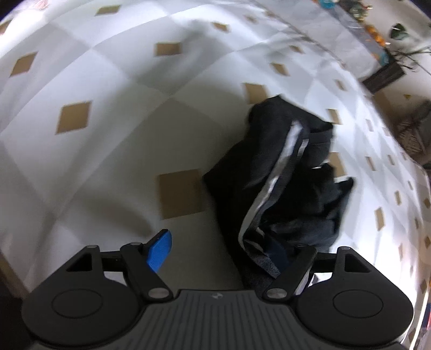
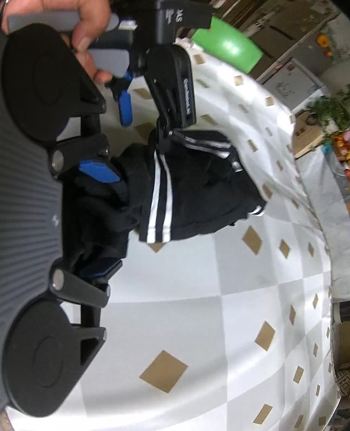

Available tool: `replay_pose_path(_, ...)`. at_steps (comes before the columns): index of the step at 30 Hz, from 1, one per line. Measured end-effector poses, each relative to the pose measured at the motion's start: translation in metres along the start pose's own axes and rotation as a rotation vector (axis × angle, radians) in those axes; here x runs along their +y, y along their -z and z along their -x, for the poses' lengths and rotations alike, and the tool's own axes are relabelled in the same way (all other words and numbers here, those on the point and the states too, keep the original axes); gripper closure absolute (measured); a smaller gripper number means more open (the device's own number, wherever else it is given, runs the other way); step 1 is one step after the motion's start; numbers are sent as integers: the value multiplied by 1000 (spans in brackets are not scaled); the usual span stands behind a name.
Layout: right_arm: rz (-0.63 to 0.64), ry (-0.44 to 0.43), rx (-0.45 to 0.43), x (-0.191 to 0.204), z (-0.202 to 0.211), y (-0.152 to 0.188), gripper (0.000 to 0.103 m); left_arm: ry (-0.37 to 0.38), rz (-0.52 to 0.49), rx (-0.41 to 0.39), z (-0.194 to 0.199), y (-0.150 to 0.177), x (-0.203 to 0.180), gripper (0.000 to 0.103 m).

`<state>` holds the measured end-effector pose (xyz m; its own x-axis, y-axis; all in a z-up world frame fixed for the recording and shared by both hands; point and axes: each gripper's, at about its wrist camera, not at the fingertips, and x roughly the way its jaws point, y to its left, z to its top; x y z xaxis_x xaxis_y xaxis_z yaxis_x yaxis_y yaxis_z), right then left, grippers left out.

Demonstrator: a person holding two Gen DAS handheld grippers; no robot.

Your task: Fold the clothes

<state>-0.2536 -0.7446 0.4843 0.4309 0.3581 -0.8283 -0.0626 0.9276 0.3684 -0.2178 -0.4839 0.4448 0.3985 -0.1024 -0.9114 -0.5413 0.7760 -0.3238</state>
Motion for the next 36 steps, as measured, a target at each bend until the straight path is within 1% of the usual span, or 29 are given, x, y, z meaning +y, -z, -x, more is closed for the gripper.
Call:
replay_pose_path(2, 29, 14, 22, 4, -9, 4, 44, -34, -8, -5, -2, 0, 6, 25)
replay_pose_path(5, 56, 20, 49, 13, -22, 13, 44, -95, -80, -38, 0, 2, 6, 23)
replay_pose_path(8, 76, 17, 65, 20, -25, 23, 43, -129, -97, -41, 1, 3, 10, 22)
replay_pose_path(10, 82, 27, 69, 21, -24, 27, 43, -115, -97, -46, 5, 3, 12, 22)
replay_pose_path(14, 76, 31, 72, 20, -25, 30, 42, -108, -143, -116, 24, 5, 6, 22)
replay_pose_path(16, 68, 29, 72, 20, -26, 30, 42, -76, -147, -133, 33, 6, 3, 22)
replay_pose_path(19, 55, 25, 74, 19, -27, 29, 41, -17, -154, -128, 43, 8, -5, 22)
replay_pose_path(20, 51, 24, 74, 18, -27, 29, 41, -11, -168, -129, 45, 9, -10, 22)
replay_pose_path(23, 34, 18, 74, 16, -27, 29, 41, -9, -222, -136, 45, 12, -26, 22)
replay_pose_path(36, -34, 1, 93, 7, -30, 27, 38, -75, -381, -133, 26, 17, -102, 22)
